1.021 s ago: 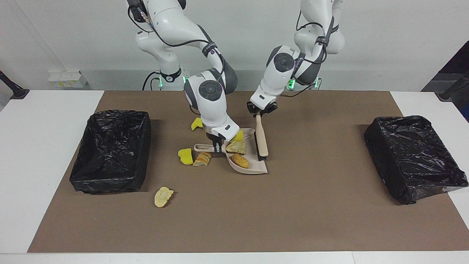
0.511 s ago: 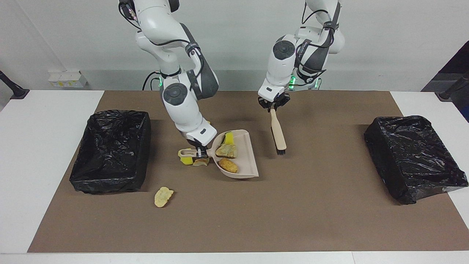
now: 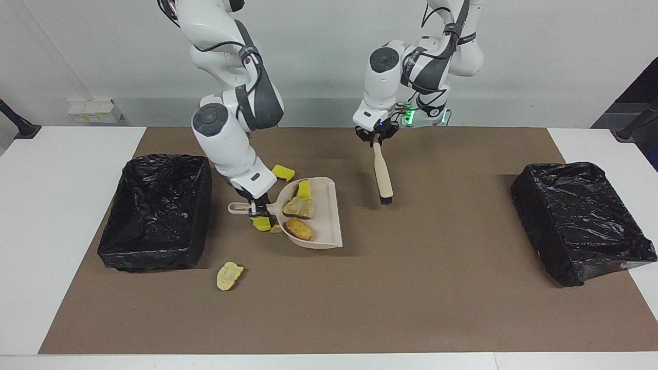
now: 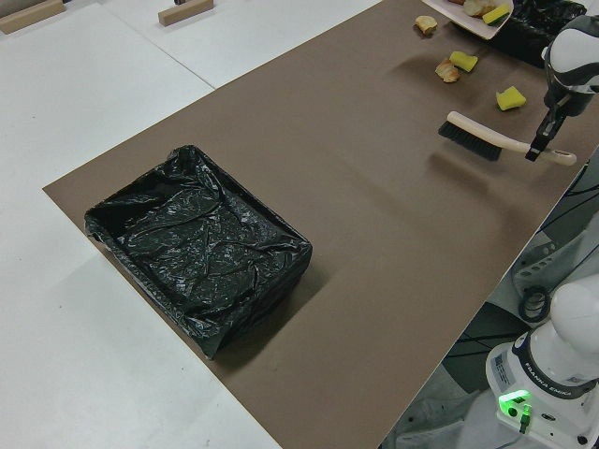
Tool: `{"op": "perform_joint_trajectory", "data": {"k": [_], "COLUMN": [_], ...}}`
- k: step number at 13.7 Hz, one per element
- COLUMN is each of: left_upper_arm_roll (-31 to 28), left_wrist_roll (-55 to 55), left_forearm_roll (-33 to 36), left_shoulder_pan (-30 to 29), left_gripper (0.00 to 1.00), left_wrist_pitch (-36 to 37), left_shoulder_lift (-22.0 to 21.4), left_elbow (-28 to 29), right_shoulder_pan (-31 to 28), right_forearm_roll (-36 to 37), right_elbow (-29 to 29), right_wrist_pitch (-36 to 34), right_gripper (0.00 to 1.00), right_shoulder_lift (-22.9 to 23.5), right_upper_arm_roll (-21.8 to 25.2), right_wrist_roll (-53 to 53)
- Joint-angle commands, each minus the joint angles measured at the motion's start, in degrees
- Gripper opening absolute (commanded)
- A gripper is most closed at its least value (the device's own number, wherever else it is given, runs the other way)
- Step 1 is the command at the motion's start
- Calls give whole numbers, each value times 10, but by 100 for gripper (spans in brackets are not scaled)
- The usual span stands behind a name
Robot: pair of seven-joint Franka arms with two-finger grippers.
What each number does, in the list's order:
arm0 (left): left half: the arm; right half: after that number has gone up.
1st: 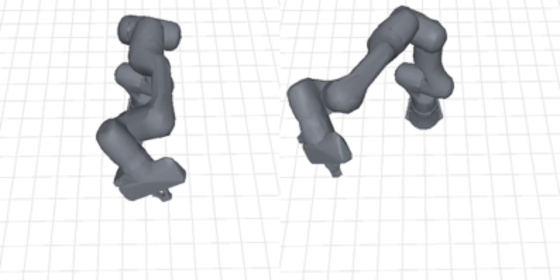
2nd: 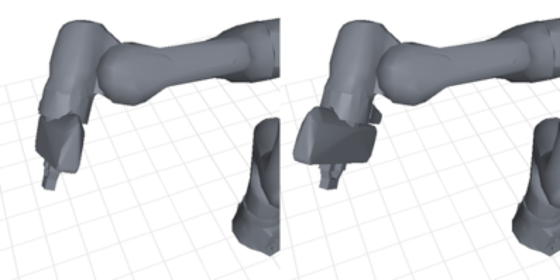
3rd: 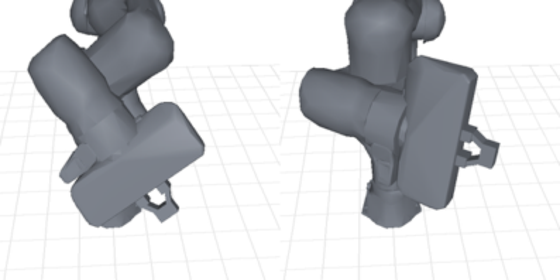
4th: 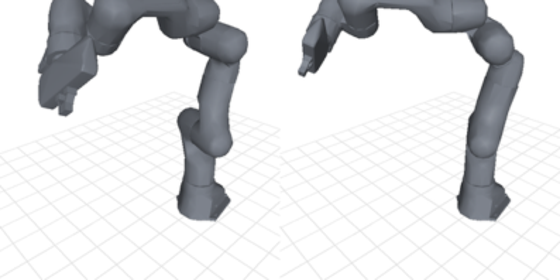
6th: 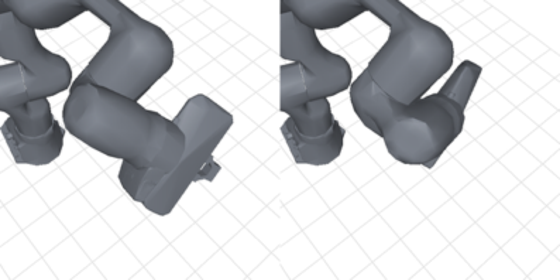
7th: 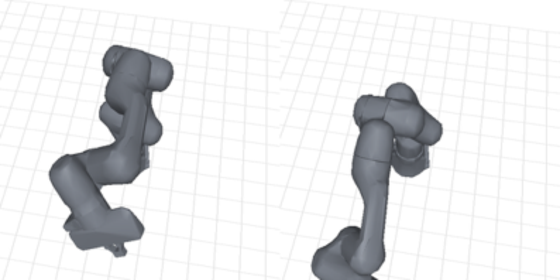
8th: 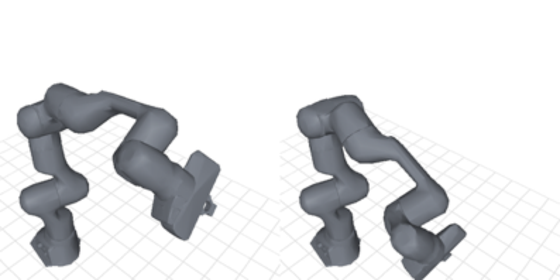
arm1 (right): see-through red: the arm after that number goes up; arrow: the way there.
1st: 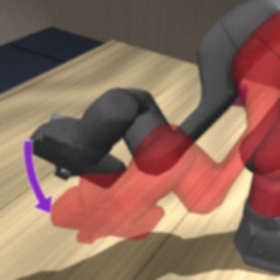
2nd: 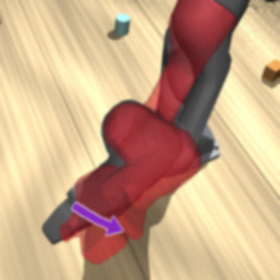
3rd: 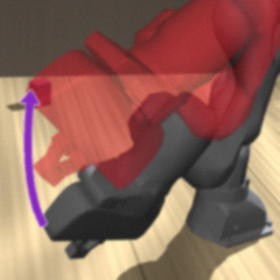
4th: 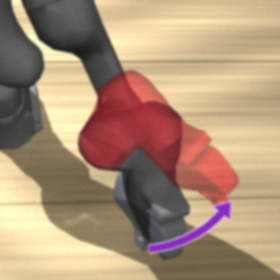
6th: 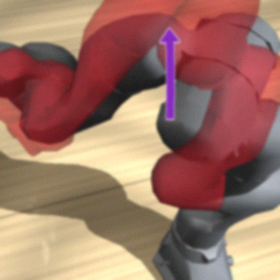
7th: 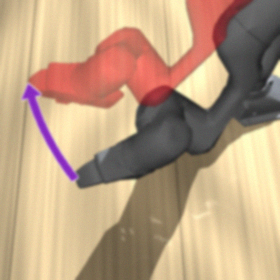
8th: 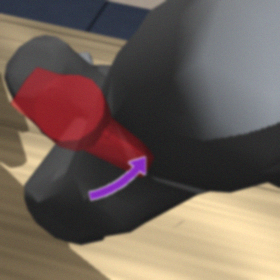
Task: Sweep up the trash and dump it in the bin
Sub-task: 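Lift the dustpan with the right gripper while the left gripper lowers the brush, then tip the dustpan over the bin nearest the right gripper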
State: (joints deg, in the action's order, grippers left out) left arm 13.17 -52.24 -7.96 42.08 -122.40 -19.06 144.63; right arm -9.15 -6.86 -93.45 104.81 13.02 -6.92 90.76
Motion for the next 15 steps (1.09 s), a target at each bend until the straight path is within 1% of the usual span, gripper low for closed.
{"op": "perform_joint_trajectory", "data": {"k": [1,2,3,4,5,6,7,8,9,11,13,15], "left_upper_arm_roll": [-9,-9,-9,-9,-9,-9,-10,-12,-13,-13,-13,-14], "left_wrist_roll": [-4,-4,-4,-1,0,3,-2,6,11,58,157,279], "left_forearm_roll": [-21,-21,-21,-21,-21,-21,-21,-21,-21,-20,-14,-12], "left_shoulder_pan": [27,34,34,34,34,34,27,15,-12,-69,-133,-213], "left_gripper": [0,0,3,21,35,68,100,100,100,100,100,100], "left_wrist_pitch": [-88,-107,-109,-110,-108,-102,-100,-93,-80,-54,-31,-29], "left_shoulder_lift": [-33,-30,-25,-19,-14,-12,-6,2,7,23,40,80], "left_elbow": [79,89,90,90,88,84,71,52,34,-9,-38,-78], "right_shoulder_pan": [-63,-90,-117,-132,-143,-157,-177,-184,-185,-181,-175,-156], "right_forearm_roll": [-12,-6,8,41,79,95,101,113,140,191,221,272], "right_elbow": [13,13,12,9,-1,-29,-51,-59,-60,-64,-81,-85], "right_wrist_pitch": [-14,-14,-7,-5,-5,0,25,44,51,44,44,43], "right_gripper": [0,0,0,0,0,0,0,0,0,0,0,0], "right_shoulder_lift": [-3,-4,-4,-5,-14,-31,-44,-47,-47,-48,-56,-64], "right_upper_arm_roll": [-6,-5,-1,0,-1,0,0,1,2,1,0,-1], "right_wrist_roll": [57,84,112,125,129,129,122,121,112,45,12,11]}}
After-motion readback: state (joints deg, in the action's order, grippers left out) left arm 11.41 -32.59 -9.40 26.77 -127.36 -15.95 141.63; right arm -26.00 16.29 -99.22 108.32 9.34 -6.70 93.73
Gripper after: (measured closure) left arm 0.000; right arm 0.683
